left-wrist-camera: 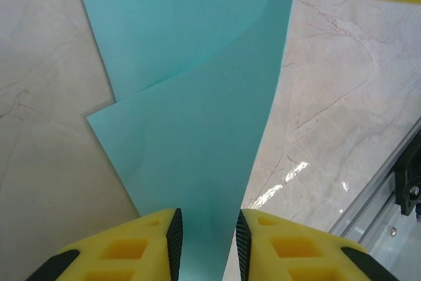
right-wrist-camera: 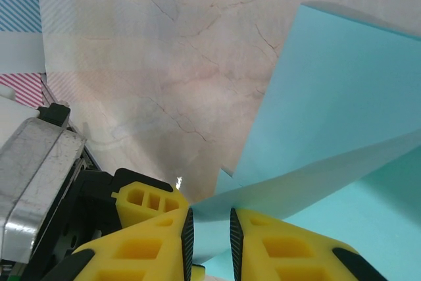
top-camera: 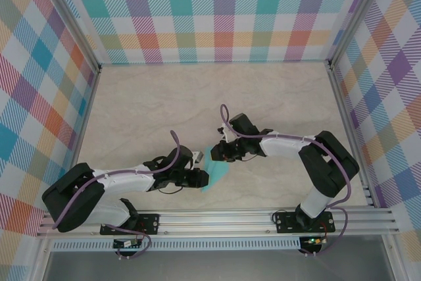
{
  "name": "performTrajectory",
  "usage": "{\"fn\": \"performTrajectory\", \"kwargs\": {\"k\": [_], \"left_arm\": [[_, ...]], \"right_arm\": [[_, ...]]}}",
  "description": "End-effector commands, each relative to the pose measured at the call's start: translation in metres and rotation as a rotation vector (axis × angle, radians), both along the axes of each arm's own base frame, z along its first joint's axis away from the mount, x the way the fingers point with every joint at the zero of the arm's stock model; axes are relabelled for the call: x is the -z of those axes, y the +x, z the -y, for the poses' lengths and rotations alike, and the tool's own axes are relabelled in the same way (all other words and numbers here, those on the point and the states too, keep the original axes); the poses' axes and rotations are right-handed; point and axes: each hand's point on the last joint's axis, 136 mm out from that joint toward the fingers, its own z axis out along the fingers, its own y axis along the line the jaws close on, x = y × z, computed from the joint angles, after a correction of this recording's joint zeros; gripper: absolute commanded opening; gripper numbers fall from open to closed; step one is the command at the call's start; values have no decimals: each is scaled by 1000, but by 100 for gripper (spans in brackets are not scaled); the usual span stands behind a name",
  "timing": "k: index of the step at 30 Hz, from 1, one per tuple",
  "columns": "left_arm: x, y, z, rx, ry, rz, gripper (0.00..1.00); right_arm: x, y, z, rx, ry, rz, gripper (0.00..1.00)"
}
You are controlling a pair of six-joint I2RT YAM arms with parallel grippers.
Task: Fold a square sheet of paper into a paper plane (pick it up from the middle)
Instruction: Fourth fold the wing at the center of the table.
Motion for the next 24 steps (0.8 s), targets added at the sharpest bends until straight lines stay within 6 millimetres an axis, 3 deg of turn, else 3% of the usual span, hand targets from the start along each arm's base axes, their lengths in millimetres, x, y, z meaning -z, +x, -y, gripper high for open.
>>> {"fn": "performTrajectory", "kwargs": {"k": [1, 13, 24], "left_arm": [[-6, 2, 0, -2, 6, 24, 31], [-13, 2, 6, 5, 76, 125, 38], [-7, 5, -2, -9, 235, 221, 41]], "right_arm": [[-5, 2, -7, -15, 17, -3, 24], [-6, 1, -9, -23, 23, -10, 25], [-6, 2, -10, -24, 23, -12, 25]]}}
